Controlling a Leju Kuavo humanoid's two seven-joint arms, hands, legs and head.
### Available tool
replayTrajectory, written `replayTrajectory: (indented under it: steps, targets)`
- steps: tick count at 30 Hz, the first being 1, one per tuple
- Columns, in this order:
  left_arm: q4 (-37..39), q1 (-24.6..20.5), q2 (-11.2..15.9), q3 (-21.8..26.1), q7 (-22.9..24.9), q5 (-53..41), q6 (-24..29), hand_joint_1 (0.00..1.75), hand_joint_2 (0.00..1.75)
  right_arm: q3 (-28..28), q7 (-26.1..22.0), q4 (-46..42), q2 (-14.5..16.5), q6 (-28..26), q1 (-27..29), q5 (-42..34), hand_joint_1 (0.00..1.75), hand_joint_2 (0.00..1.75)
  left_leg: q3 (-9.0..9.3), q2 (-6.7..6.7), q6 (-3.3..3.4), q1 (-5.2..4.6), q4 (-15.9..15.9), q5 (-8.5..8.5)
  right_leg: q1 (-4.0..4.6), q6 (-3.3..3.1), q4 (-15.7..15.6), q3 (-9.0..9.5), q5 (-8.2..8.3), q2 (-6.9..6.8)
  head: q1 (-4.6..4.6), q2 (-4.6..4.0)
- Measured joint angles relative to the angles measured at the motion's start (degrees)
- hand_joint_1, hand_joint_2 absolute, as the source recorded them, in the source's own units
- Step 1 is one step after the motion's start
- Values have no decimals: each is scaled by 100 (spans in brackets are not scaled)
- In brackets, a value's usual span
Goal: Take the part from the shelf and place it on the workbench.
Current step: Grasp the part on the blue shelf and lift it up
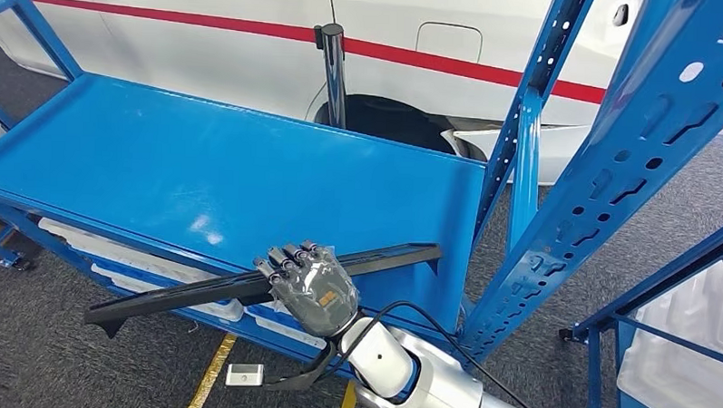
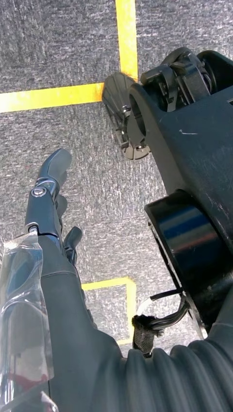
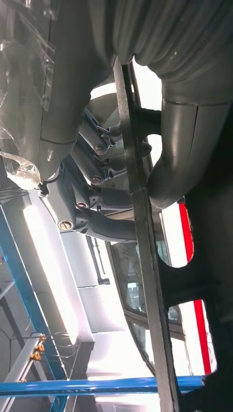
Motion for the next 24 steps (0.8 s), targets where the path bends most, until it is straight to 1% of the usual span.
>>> replayTrajectory:
  steps: [15,24]
  targets:
    - [0,1,-1,-38,-25,55,1,0,175,-142,-61,-214,-101,14,140,-302,175,175,0,0,0,0,0,0,0,0,0,1,0,0,-1,0]
    - [0,1,-6,-66,-51,-136,61,0,175,-264,-85,-364,-172,-677,314,-44,175,175,1,0,0,0,0,0,0,0,0,1,0,0,0,0]
